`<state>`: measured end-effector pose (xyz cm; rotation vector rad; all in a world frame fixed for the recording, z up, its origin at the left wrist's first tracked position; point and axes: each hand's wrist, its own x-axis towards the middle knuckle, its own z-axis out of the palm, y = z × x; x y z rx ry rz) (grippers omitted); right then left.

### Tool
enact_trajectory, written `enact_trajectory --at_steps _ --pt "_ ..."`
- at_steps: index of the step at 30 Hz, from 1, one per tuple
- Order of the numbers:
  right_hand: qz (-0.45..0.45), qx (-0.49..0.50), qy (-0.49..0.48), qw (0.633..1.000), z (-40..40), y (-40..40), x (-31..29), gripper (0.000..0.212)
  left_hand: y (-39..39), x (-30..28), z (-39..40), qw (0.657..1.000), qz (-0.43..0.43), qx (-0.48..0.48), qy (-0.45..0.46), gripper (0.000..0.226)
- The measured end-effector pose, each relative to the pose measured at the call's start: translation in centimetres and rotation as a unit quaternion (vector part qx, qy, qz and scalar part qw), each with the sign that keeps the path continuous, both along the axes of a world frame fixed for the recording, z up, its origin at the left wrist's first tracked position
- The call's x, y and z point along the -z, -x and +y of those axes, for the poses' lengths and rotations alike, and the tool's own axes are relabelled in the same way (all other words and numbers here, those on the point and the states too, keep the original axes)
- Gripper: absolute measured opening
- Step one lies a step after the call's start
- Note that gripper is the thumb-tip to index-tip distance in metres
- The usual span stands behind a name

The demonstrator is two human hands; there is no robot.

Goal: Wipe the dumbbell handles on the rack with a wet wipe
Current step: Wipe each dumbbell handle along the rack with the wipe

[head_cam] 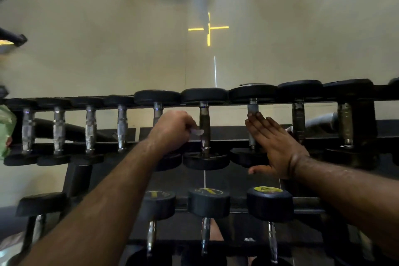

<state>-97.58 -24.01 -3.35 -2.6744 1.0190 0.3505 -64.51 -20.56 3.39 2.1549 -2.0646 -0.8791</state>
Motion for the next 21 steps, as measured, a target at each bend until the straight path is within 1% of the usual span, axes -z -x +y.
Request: enact_trajectory --at_steps 1,2,4,5,6,8,9,10,11,12,13,14,16,17,18,20,21 --pt "-0.006 0.001 0.003 1.000 0.0 0.0 0.0 0.135 0.7 0.5 0.1 0.999 -0.029 -0.034 -0.013 0.009" --pt "-0.013 0.002 0.009 1.000 0.0 0.0 0.0 0.135 1.7 1.1 0.6 0.996 -0.046 -0.058 -0.058 0.008" --pt "-0.012 -0.003 0.012 1.000 0.0 -0.1 0.2 0.134 3.2 1.9 1.8 0.985 -0.058 -0.077 -0.146 0.008" --pt "-0.010 -0.004 0.010 1.000 0.1 0.0 0.3 0.134 3.4 1.7 2.1 0.983 -0.056 -0.076 -0.159 0.008" --pt "-0.011 -0.003 0.013 1.000 0.1 -0.1 0.4 0.134 3.4 1.2 2.1 0.982 -0.043 -0.077 -0.169 0.007" --pt "-0.013 0.001 0.019 1.000 0.0 -0.1 0.4 0.134 3.4 -0.5 1.1 0.982 0.040 -0.072 -0.171 0.006" --pt "-0.013 0.000 0.020 1.000 0.0 0.0 0.4 0.134 3.5 -1.0 0.5 0.984 0.078 -0.067 -0.147 0.009" --pt "-0.013 -0.002 0.021 1.000 0.0 0.0 0.4 0.134 3.9 -1.5 -0.3 0.989 0.095 -0.066 -0.093 0.013" --pt "-0.014 -0.004 0.023 1.000 0.1 0.0 0.4 0.134 4.3 -1.5 -1.0 0.995 0.076 -0.061 -0.007 0.015" --pt "-0.017 -0.003 0.024 1.000 0.1 0.1 0.3 0.133 4.6 -1.1 -1.5 0.992 0.045 -0.051 0.103 0.015" --pt "-0.022 -0.002 0.028 0.999 0.2 0.1 0.3 0.132 4.7 -0.2 -1.7 0.982 -0.002 -0.019 0.188 0.018" --pt "-0.027 -0.001 0.033 0.999 0.2 0.1 0.3 0.132 4.6 0.8 -1.5 0.970 -0.054 0.025 0.235 0.021" --pt "-0.028 -0.003 0.037 0.999 0.2 0.2 0.4 0.131 4.3 2.8 -0.6 0.952 -0.104 0.121 0.260 0.021" --pt "-0.030 -0.005 0.040 0.999 0.3 0.2 0.5 0.132 4.3 3.3 -0.1 0.950 -0.103 0.170 0.241 0.021" --pt "-0.035 -0.007 0.046 0.998 0.3 0.2 0.5 0.132 4.4 3.5 0.5 0.950 -0.101 0.219 0.198 0.020" --pt "-0.036 -0.010 0.055 0.998 0.3 0.1 0.5 0.133 4.5 2.9 1.3 0.949 -0.092 0.294 0.063 0.025" --pt "-0.032 -0.011 0.058 0.998 0.4 0.1 0.6 0.133 4.4 2.3 1.0 0.949 -0.089 0.301 0.010 0.028"
